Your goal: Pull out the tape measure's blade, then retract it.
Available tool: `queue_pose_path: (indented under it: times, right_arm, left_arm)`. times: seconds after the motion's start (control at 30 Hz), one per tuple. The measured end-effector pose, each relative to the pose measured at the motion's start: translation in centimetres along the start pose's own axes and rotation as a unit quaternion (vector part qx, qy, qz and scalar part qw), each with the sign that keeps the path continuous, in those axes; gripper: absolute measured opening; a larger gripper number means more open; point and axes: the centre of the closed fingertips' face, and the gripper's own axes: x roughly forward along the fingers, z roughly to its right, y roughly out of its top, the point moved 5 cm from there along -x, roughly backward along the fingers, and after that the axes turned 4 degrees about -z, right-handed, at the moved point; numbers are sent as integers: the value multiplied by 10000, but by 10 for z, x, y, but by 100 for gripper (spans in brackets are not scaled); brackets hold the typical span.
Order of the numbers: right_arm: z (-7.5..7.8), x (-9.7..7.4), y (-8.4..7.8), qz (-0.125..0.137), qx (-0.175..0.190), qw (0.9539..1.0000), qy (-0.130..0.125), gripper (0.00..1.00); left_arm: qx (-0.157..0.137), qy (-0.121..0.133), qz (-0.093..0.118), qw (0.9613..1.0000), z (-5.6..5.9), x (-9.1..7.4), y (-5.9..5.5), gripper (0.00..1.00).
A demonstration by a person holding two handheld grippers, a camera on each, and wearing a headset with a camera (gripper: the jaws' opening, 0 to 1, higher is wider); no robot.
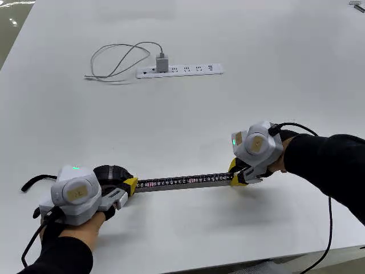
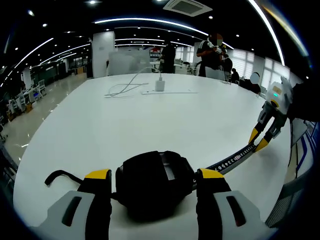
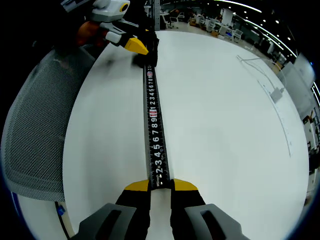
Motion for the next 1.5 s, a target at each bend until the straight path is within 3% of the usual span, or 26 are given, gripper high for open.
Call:
queue_pose_path:
  times: [0.03,0.07,0.2,0.53,1.03,1.5]
  right_arm:
    - [0,0,0,5,-7,10000,6,11]
    - [0,0,0,16,77,10000,6,10]
    - [0,1,0,-18,248,9997,-24,10]
    - [0,1,1,-139,301,9994,-39,11]
    - [1,1,2,-138,346,9993,-38,10]
    - [1,1,2,-53,431,9991,-19,9]
  left_arm:
    - [24,22,-13,10000,1,1,0,59]
    - [81,140,-6,9999,0,0,1,60]
    - [38,200,-97,9997,2,-1,1,60]
    - [-104,365,-216,9990,3,-3,-1,60]
    - [-376,440,-258,9980,1,-2,-3,60]
    - [-206,443,-324,9983,1,-1,-2,57]
